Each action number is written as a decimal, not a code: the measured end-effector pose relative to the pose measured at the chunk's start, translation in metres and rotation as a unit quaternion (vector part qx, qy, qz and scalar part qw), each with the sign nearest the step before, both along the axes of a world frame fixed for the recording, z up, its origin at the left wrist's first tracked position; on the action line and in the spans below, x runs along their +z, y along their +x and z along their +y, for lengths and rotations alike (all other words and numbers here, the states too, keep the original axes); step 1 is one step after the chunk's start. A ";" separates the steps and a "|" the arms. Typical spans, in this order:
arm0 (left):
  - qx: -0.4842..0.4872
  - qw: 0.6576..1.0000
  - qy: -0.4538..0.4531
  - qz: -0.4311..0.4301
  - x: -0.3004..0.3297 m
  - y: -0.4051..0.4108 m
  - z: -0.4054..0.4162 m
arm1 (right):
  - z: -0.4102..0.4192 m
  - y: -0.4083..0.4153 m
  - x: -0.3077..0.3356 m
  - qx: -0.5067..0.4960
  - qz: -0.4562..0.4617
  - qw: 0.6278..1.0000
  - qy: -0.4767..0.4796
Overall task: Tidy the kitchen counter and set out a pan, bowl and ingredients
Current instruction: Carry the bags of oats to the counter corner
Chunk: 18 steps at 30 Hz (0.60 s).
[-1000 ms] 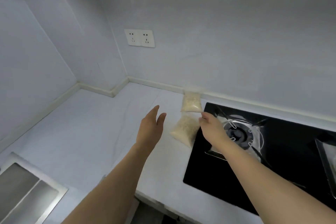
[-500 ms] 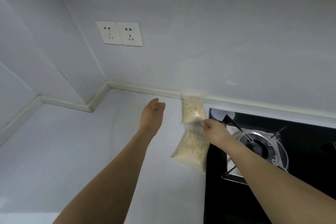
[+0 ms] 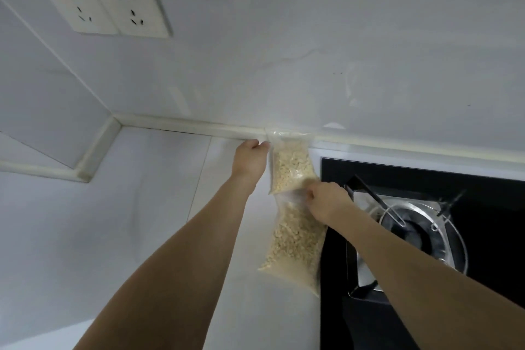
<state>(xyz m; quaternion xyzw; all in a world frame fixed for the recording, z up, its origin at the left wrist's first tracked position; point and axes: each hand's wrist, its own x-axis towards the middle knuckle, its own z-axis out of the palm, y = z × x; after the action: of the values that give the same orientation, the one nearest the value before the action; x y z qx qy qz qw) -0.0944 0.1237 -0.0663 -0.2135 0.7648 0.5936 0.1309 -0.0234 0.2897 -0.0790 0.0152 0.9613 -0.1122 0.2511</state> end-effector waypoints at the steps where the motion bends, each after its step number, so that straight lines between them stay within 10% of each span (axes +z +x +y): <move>1: 0.008 1.000 0.005 -0.009 -0.005 -0.006 0.004 | -0.002 -0.002 -0.002 0.019 0.007 0.999 0.031; 18: -0.003 0.999 0.042 -0.032 -0.019 -0.049 0.035 | 0.002 -0.002 -0.012 0.051 -0.086 0.994 -0.040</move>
<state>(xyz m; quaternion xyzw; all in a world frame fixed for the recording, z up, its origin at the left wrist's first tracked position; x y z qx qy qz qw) -0.1434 0.1592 -0.0854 -0.2239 0.7355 0.6176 0.1658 -0.0257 0.2918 -0.0906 -0.0346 0.9304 -0.1356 0.3388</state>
